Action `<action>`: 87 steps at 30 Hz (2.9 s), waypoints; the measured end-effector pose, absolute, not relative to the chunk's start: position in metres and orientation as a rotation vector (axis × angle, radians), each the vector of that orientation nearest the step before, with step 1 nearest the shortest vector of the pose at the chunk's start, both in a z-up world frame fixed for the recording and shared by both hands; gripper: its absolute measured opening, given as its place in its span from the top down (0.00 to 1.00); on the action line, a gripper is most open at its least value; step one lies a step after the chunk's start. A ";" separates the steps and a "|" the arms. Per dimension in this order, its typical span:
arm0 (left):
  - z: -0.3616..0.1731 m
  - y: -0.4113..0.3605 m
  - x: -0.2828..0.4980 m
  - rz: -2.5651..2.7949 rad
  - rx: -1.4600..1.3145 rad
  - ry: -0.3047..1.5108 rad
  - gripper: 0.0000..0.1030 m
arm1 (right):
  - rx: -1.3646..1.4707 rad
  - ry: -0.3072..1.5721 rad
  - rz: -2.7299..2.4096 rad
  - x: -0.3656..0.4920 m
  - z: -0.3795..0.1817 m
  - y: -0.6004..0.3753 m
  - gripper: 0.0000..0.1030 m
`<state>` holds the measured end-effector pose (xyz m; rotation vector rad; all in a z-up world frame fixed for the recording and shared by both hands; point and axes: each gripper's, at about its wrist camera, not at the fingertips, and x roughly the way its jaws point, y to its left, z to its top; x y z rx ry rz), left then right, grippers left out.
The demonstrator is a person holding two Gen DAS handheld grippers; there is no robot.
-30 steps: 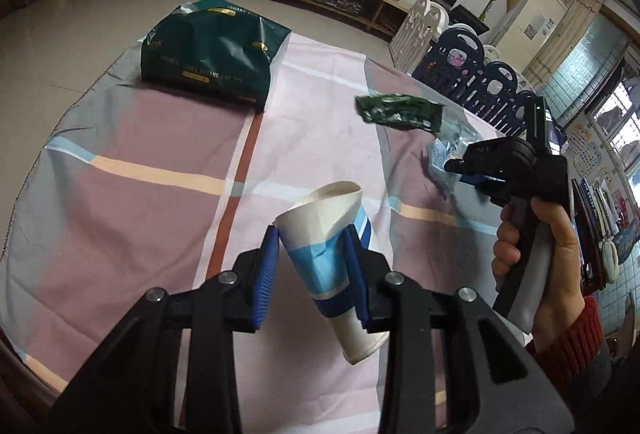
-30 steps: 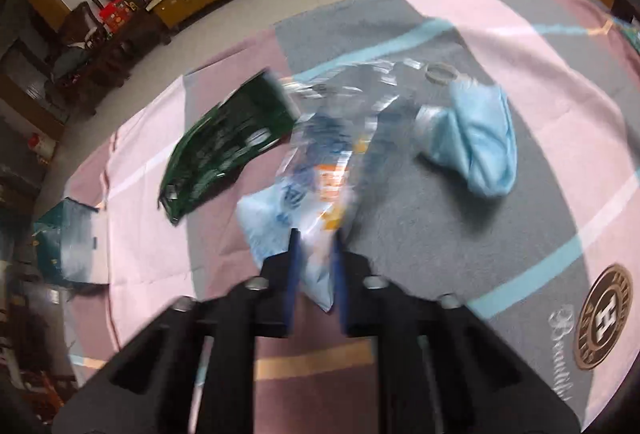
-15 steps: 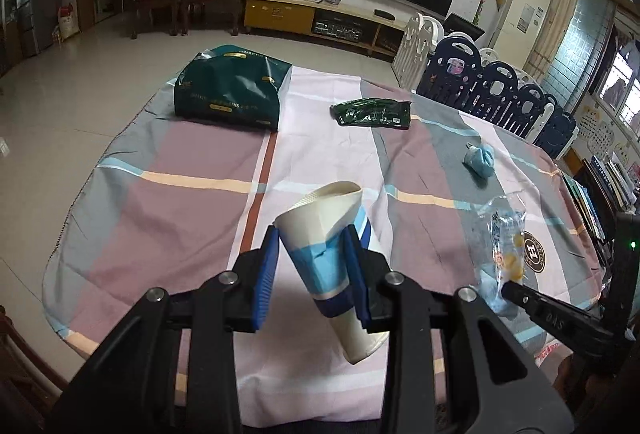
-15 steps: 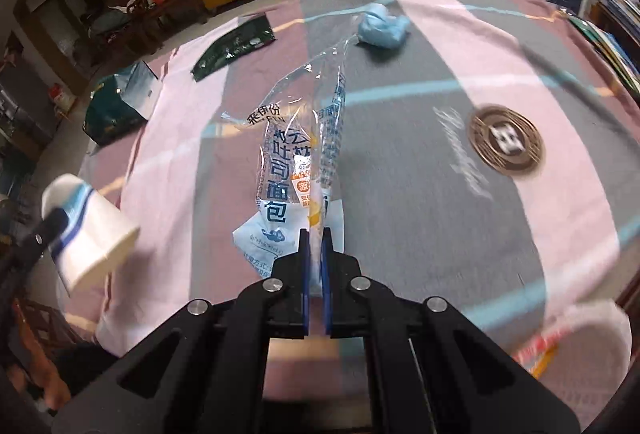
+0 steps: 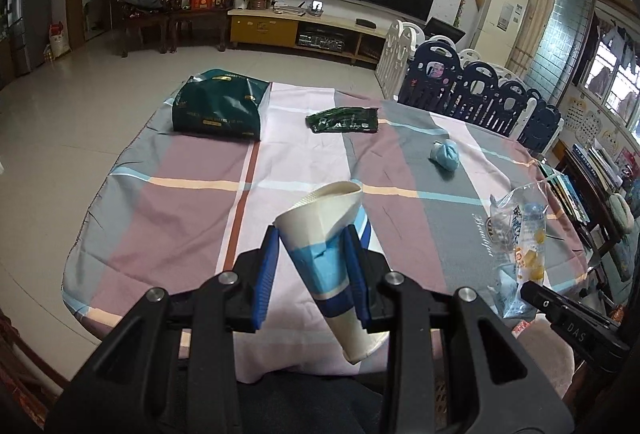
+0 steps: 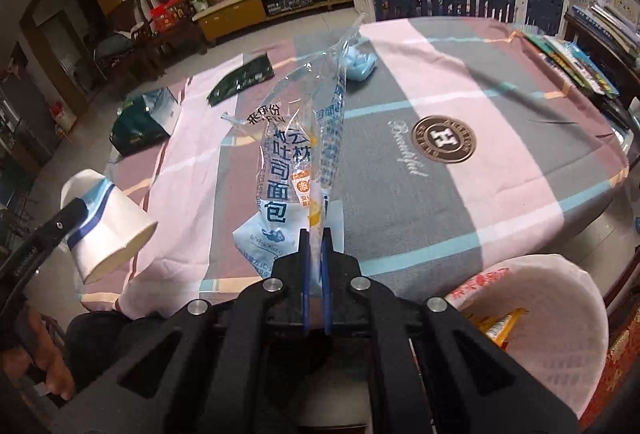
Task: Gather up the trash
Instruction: 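Carry the paper cup and the clear bread bag over the wastebasket with both grippers, then release the clear bread bag into the wastebasket with the right gripper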
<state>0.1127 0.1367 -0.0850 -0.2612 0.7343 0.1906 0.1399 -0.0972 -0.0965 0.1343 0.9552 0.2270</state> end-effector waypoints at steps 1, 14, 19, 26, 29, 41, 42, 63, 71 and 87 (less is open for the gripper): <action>-0.082 0.132 0.111 0.169 -0.256 0.727 0.67 | 0.140 0.944 0.226 0.135 -0.092 -0.104 0.94; -0.071 0.015 0.094 -0.261 -0.189 0.768 0.67 | 0.216 0.931 0.028 0.056 -0.085 -0.236 0.94; -0.072 -0.027 0.083 -0.345 -0.104 0.775 0.67 | 0.199 0.984 -0.022 0.032 -0.104 -0.259 0.94; -0.069 -0.062 0.070 -0.391 -0.043 0.783 0.67 | 0.216 1.001 -0.049 0.007 -0.109 -0.281 0.94; -0.067 -0.071 0.066 -0.395 -0.020 0.777 0.67 | 0.198 0.990 -0.059 0.001 -0.104 -0.285 0.94; -0.055 -0.099 0.046 -0.391 0.110 0.735 0.67 | 0.187 1.009 -0.081 -0.006 -0.109 -0.294 0.94; -0.055 -0.100 0.046 -0.389 0.118 0.734 0.67 | 0.185 1.011 -0.084 -0.006 -0.109 -0.294 0.94; -0.067 -0.109 0.049 -0.374 0.139 0.779 0.67 | 0.174 1.127 -0.109 -0.005 -0.140 -0.291 0.94; -0.070 -0.111 0.051 -0.378 0.133 0.792 0.67 | 0.172 1.143 -0.109 -0.006 -0.144 -0.292 0.94; -0.075 -0.114 0.039 -0.350 0.170 0.773 0.67 | 0.130 1.183 -0.108 -0.012 -0.138 -0.292 0.94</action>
